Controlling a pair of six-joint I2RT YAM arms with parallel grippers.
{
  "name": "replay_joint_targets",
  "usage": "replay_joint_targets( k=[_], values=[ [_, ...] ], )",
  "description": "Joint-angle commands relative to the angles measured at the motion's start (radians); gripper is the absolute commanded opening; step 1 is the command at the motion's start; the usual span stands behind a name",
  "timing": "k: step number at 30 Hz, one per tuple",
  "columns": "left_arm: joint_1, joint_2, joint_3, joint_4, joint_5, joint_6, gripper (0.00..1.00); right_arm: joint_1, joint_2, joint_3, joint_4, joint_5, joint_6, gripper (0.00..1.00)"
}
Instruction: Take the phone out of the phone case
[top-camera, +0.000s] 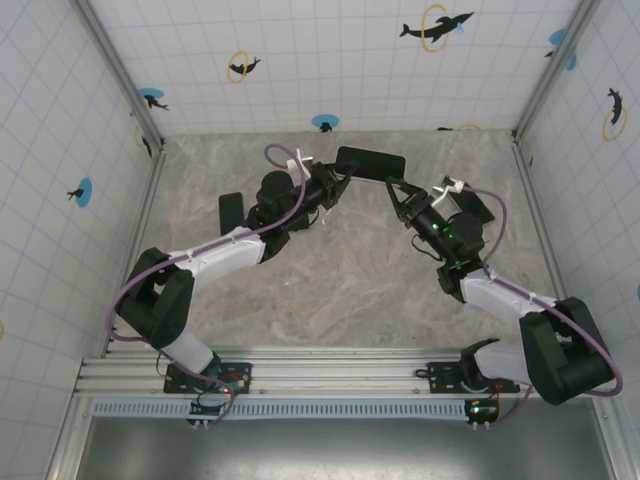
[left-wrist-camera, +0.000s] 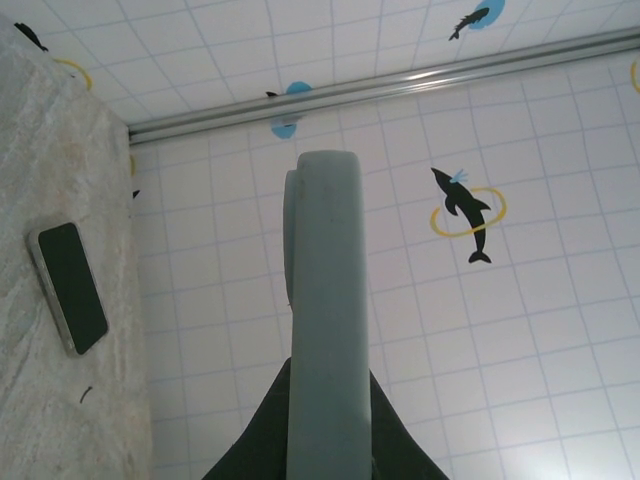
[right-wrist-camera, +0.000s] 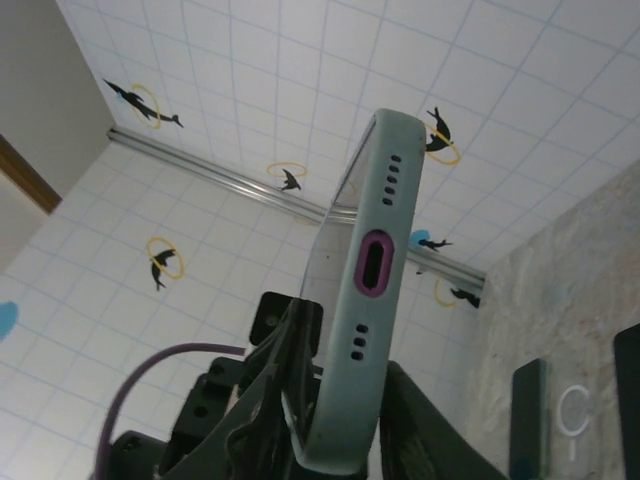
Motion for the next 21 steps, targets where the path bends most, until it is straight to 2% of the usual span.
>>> replay_joint_targets(
  k=[1, 4, 10, 21],
  values=[
    [0.008, -0.038, 0.043, 0.076, 0.024, -0.004, 0.0, -0.009, -0.001, 0.0, 0.072, -0.005, 0.013, 0.24],
    [0.012, -0.05, 0.021, 0.083, 0.014, -0.014, 0.0, -0.008, -0.004, -0.006, 0.078, -0.01, 0.013, 0.2],
    [0.021, -0.055, 0.01, 0.091, 0.013, -0.028, 0.0, -0.009, -0.008, -0.024, 0.109, -0.023, 0.023, 0.25],
    [0.028, -0.043, 0.038, 0.089, 0.045, -0.032, 0.0, -0.021, -0.007, -0.03, 0.126, -0.034, 0.037, 0.25]
  ],
)
